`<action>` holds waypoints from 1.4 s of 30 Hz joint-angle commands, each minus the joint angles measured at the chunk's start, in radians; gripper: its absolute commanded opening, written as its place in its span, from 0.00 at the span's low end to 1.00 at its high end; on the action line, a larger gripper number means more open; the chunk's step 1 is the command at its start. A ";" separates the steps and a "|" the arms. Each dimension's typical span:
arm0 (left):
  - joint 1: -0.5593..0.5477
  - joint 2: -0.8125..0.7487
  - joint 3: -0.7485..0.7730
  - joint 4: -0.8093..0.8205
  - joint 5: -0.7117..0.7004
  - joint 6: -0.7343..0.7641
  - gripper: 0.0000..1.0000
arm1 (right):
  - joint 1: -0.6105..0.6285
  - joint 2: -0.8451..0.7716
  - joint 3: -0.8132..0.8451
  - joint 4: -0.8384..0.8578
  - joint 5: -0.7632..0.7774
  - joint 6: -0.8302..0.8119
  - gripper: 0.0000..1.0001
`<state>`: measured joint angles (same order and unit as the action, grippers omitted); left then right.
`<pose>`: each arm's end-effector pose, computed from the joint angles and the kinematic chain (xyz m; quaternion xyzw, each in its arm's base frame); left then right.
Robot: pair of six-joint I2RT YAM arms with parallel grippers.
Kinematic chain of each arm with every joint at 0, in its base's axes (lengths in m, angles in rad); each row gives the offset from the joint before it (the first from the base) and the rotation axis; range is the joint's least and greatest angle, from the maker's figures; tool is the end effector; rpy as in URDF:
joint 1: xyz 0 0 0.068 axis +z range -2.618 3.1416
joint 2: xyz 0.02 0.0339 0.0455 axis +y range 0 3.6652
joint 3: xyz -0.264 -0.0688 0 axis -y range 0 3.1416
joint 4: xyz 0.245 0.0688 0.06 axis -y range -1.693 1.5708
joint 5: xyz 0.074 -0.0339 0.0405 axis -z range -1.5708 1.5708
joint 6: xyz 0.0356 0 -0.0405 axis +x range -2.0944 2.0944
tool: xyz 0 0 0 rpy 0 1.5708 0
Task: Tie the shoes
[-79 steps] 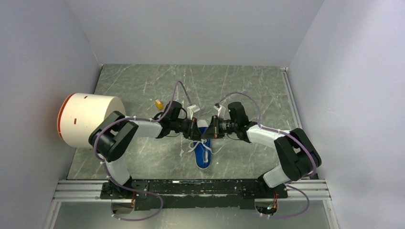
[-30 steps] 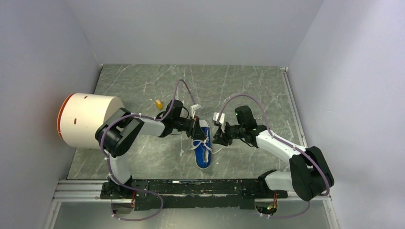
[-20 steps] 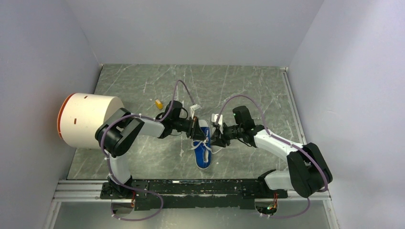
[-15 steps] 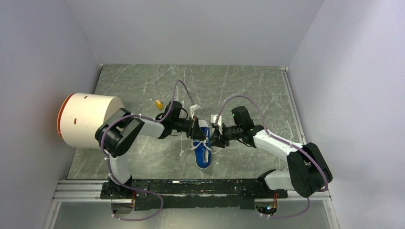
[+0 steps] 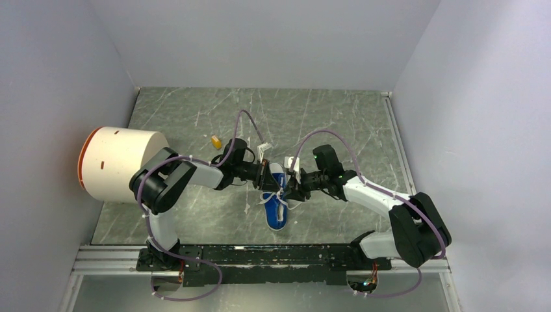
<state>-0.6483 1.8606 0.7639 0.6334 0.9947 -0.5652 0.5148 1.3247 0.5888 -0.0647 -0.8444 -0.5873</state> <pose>0.2564 -0.2316 0.1342 0.2817 0.7364 -0.5969 0.1483 0.2006 0.1441 0.1795 -0.5738 0.6397 0.3671 0.3562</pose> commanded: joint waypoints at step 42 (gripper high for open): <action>0.094 -0.129 -0.046 -0.298 -0.007 0.242 0.33 | 0.015 -0.059 -0.004 -0.009 0.101 -0.001 0.00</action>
<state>-0.5720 1.7611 0.7223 0.3782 0.9867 -0.3809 0.5278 1.2842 0.5873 -0.0463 -0.7547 -0.5636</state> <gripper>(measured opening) 0.407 0.008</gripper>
